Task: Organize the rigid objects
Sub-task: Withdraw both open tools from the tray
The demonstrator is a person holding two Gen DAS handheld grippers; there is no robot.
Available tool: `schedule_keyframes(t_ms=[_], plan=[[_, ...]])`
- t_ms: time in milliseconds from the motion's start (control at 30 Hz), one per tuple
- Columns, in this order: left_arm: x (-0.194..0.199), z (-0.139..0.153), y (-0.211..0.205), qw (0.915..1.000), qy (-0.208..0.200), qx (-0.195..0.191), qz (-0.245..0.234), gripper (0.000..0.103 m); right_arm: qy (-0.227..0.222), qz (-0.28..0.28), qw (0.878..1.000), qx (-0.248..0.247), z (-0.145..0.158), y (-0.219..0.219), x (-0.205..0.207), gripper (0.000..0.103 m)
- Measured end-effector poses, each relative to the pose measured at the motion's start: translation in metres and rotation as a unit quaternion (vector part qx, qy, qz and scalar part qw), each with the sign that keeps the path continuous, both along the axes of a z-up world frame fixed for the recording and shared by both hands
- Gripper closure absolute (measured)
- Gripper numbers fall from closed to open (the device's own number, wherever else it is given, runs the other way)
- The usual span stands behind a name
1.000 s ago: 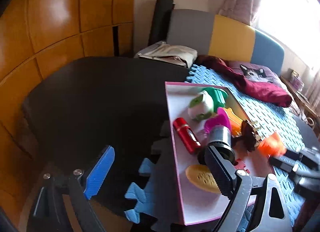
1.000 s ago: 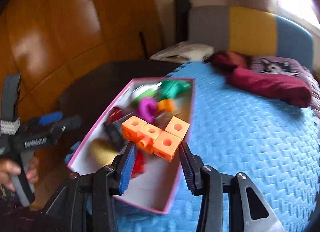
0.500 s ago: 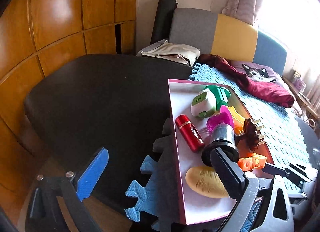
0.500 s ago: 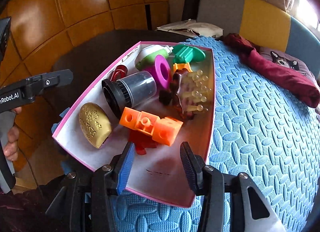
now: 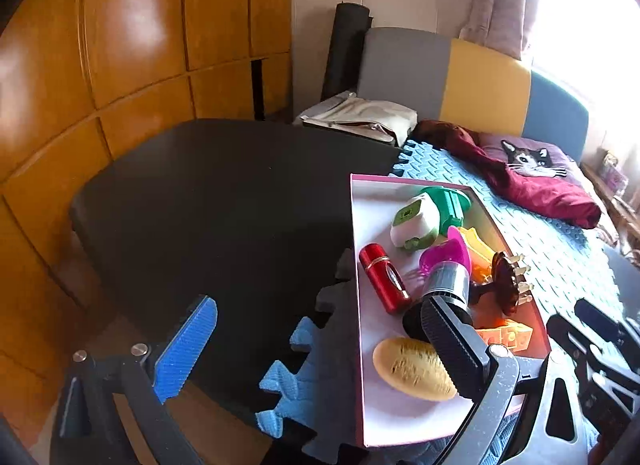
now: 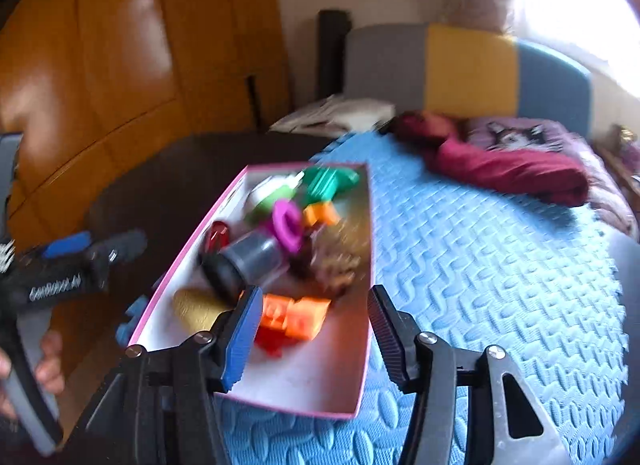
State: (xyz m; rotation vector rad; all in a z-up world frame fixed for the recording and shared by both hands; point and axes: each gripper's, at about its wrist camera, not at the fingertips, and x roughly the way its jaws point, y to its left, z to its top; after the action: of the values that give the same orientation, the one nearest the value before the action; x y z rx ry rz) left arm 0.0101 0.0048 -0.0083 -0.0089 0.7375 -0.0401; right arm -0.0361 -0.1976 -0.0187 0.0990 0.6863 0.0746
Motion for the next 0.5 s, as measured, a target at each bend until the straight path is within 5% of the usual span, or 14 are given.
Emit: schedule_keyframes(t_ms=[500], plan=[[-0.015, 0.008, 0.003, 0.9996, -0.022, -0.008, 0.016, 0.001, 0.002, -0.005, 1.000, -0.012, -0.003, 0.021, -0.002, 0.048]])
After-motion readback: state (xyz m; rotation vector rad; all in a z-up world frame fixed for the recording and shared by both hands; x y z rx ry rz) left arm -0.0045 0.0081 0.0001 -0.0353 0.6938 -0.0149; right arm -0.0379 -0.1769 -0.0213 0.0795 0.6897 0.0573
